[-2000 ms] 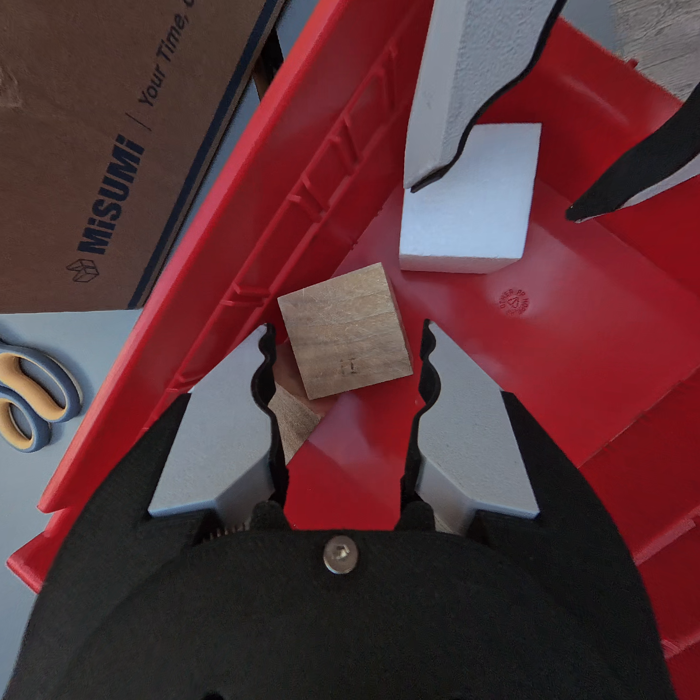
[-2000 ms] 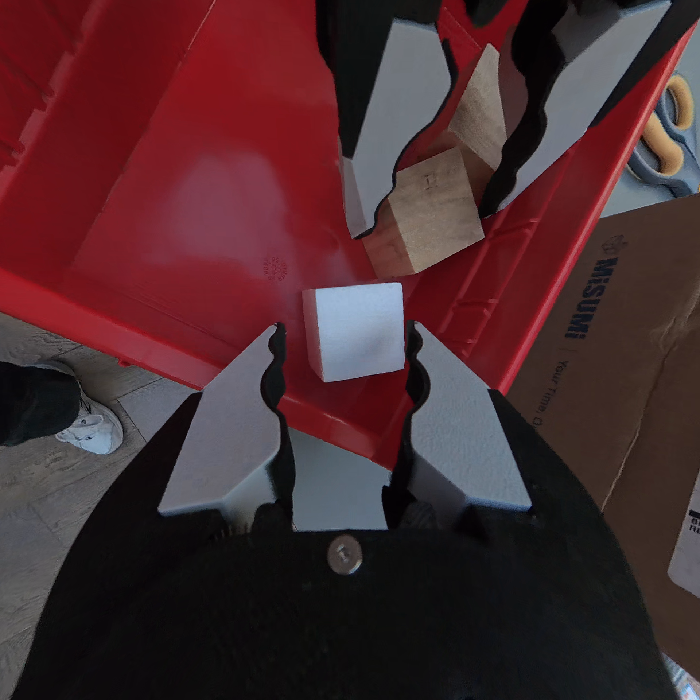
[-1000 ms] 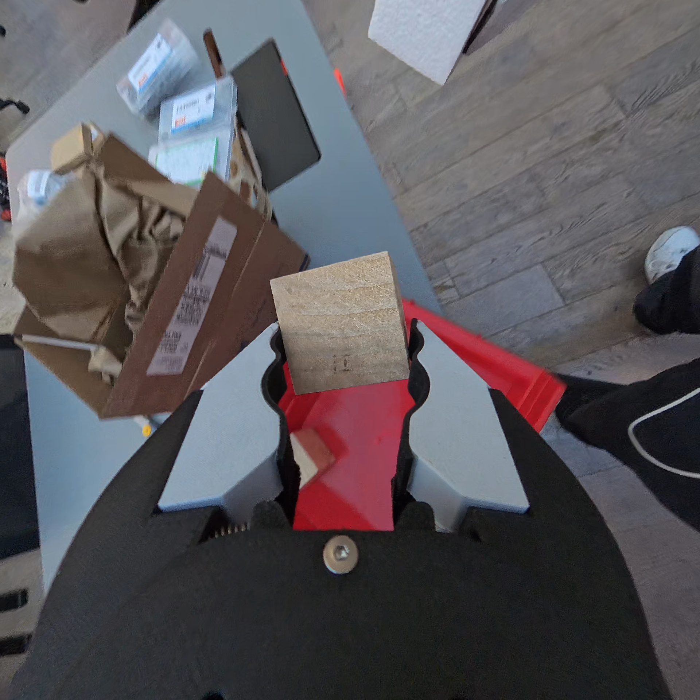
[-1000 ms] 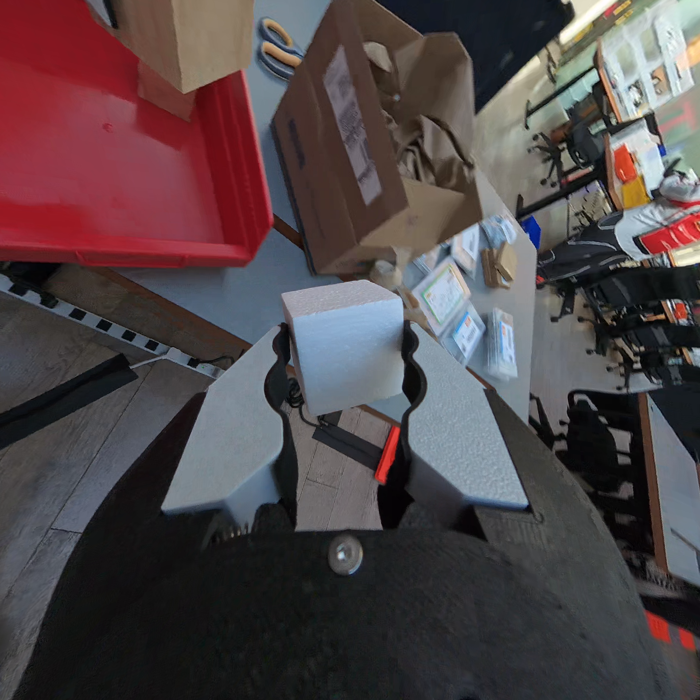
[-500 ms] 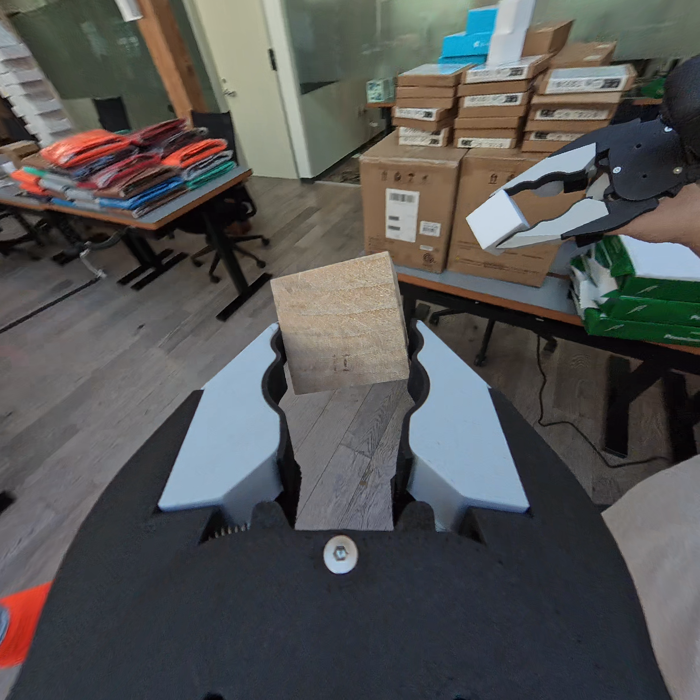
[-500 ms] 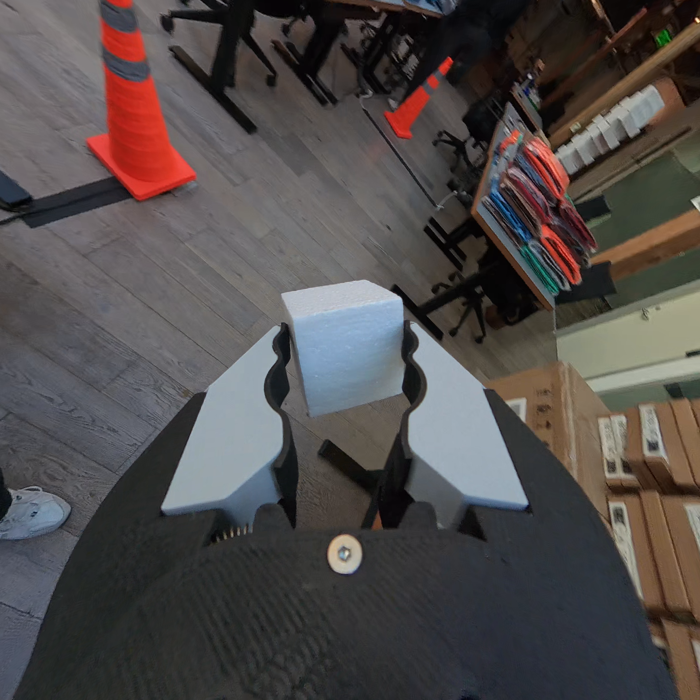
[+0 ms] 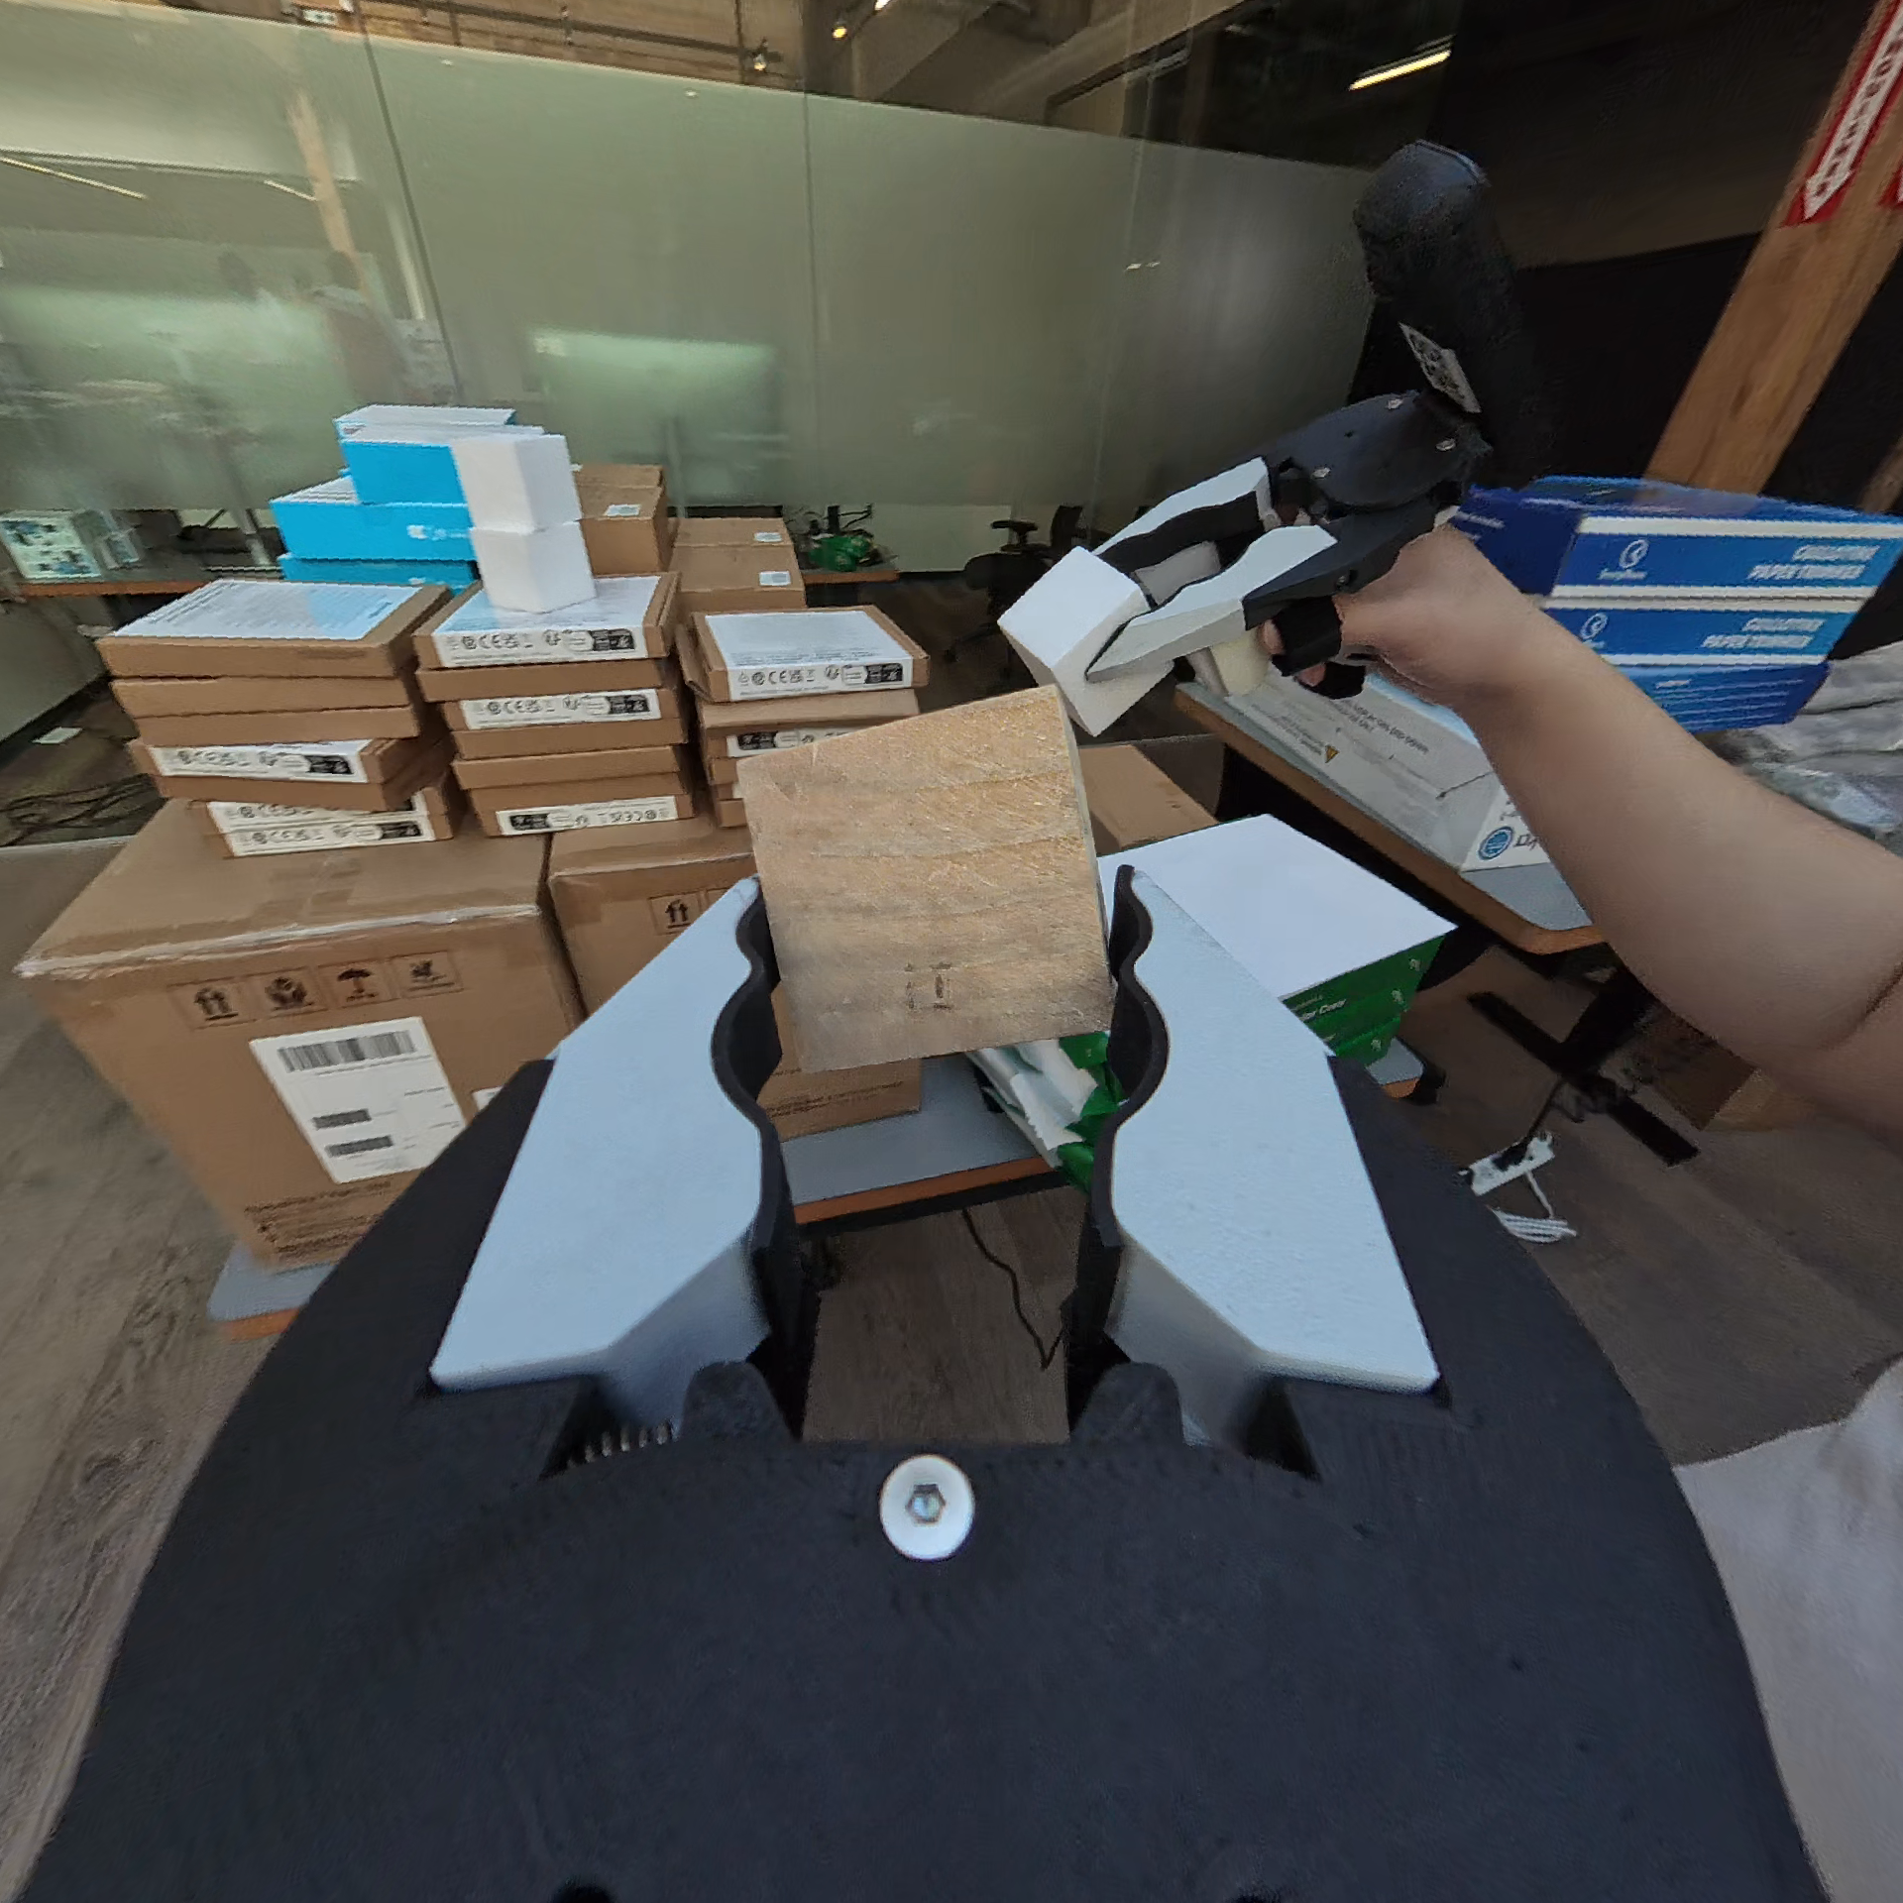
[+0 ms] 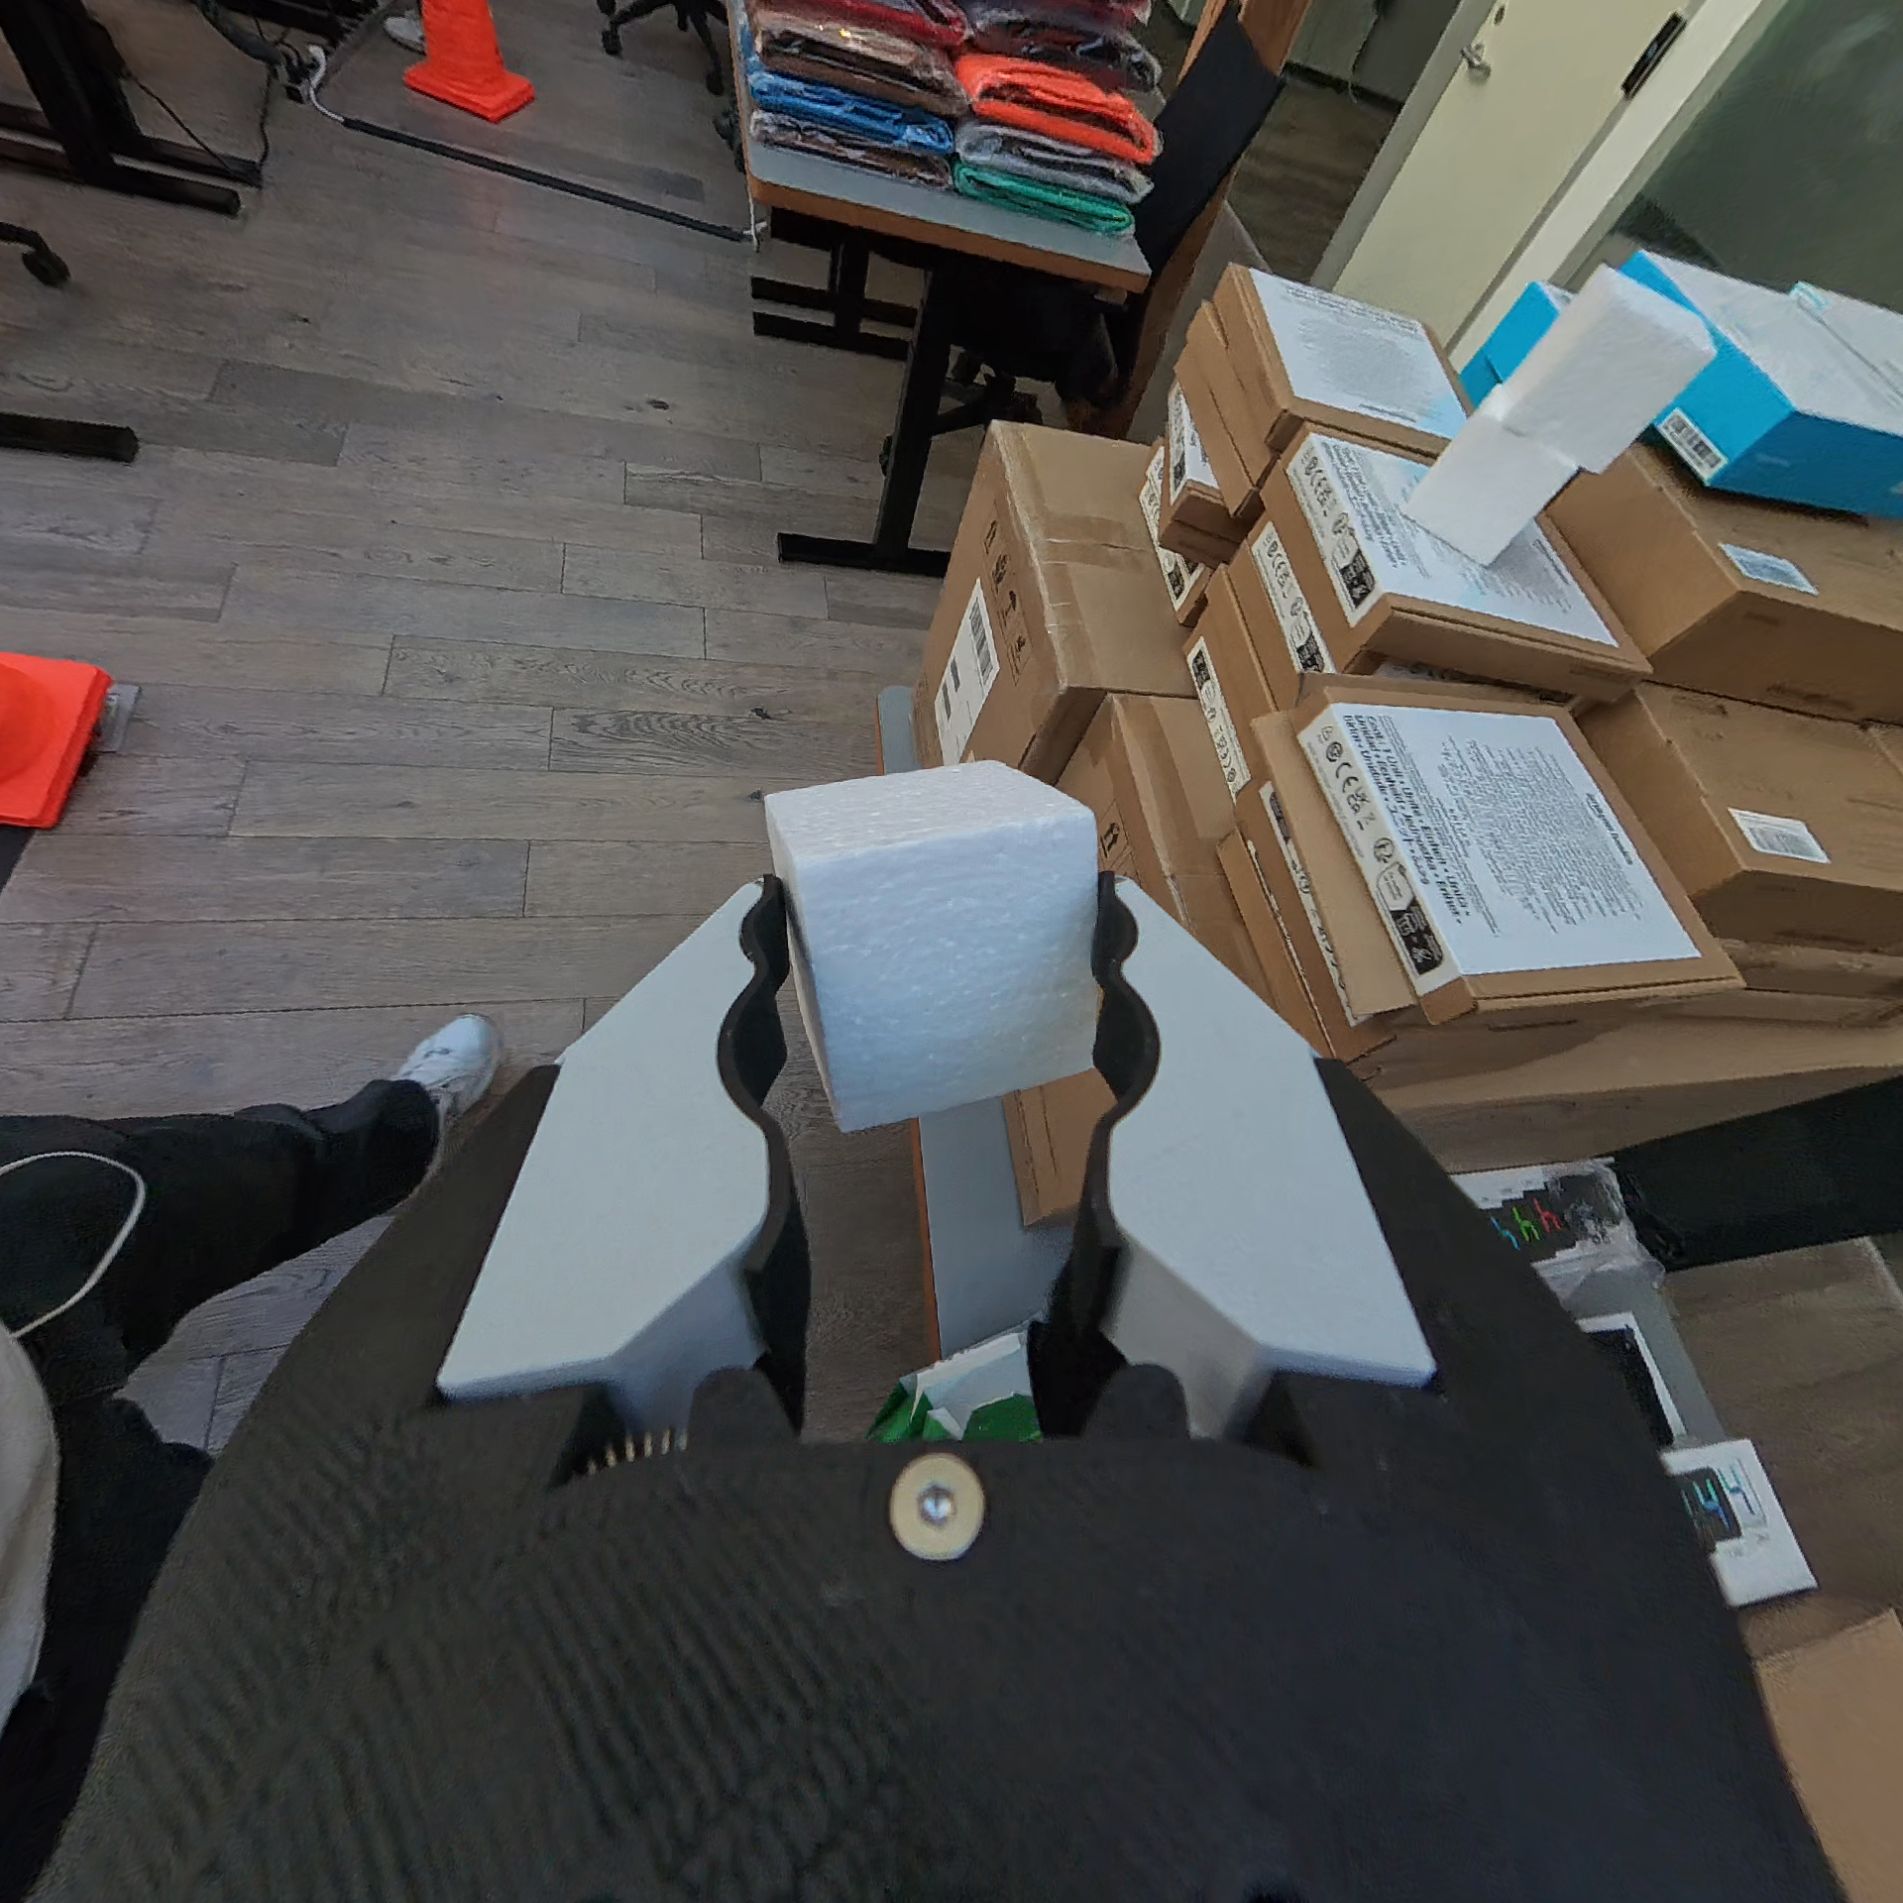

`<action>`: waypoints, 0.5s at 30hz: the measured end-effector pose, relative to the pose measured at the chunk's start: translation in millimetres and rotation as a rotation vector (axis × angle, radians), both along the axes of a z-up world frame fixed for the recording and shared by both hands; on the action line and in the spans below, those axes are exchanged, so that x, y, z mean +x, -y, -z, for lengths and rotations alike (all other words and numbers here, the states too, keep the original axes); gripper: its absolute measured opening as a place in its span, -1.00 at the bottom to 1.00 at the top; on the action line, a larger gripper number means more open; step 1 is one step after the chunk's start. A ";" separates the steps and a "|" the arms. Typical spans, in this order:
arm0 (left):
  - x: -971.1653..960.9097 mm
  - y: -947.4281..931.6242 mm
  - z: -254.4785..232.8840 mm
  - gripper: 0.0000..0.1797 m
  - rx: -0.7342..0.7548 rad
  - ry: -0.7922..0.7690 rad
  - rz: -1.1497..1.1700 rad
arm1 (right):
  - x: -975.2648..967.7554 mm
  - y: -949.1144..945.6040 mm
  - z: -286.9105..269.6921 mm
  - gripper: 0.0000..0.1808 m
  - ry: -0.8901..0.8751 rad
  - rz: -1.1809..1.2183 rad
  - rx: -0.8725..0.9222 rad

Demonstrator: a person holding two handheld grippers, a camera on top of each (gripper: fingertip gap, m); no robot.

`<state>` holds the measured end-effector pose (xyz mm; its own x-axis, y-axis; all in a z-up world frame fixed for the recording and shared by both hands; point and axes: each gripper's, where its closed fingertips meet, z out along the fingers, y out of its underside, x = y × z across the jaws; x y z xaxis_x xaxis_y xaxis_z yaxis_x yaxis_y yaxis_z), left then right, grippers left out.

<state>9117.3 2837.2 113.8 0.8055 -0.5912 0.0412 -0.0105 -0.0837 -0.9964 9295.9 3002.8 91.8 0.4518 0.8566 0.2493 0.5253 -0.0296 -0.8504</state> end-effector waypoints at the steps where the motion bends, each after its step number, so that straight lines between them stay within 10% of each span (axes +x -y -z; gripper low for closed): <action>1: 5.2 -10.0 -1.3 -0.30 0.006 0.022 0.034 | 3.7 -7.8 -7.5 -0.36 0.010 0.014 -0.022; 15: -79.9 -167.5 -18.5 -0.30 0.158 0.121 0.237 | -79.1 -226.1 -108.4 -0.35 0.250 0.212 -0.295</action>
<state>9037.4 3004.7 132.3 0.6390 -0.7689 0.0214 0.1087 0.0627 -0.9921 9216.9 3228.9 200.2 0.5818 0.8025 0.1322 0.6701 -0.3809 -0.6371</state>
